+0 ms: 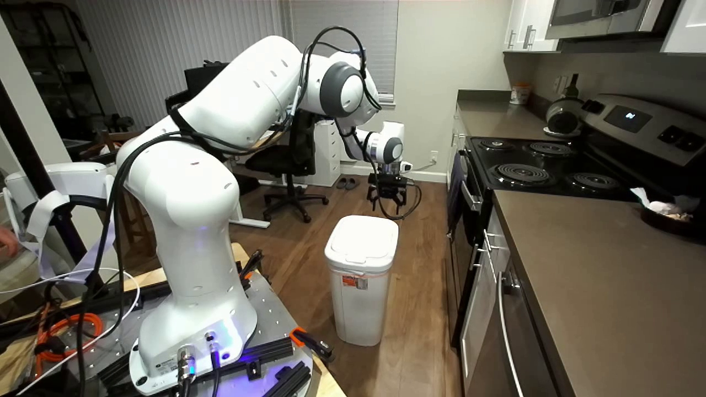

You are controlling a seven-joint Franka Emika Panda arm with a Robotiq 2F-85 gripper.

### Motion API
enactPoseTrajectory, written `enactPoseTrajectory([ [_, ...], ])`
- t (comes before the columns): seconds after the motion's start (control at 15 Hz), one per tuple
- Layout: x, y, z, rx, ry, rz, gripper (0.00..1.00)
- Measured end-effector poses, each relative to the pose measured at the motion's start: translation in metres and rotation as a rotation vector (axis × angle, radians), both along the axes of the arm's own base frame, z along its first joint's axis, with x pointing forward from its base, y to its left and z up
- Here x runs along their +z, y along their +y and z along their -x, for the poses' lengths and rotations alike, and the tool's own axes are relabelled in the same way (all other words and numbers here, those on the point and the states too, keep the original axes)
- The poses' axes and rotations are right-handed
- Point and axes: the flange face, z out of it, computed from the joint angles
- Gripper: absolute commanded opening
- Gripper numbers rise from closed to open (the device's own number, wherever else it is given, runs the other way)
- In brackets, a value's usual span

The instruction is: Press the button on the bin

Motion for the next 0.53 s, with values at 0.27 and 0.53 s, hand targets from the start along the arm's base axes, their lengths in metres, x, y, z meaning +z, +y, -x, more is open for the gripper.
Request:
enactPoseTrajectory([
  [0.27,-0.042,0.001,-0.011,0.024,0.024,-0.007,1.0],
  [0.53,-0.076,0.008,-0.013,0.022,0.056,-0.018,1.0],
])
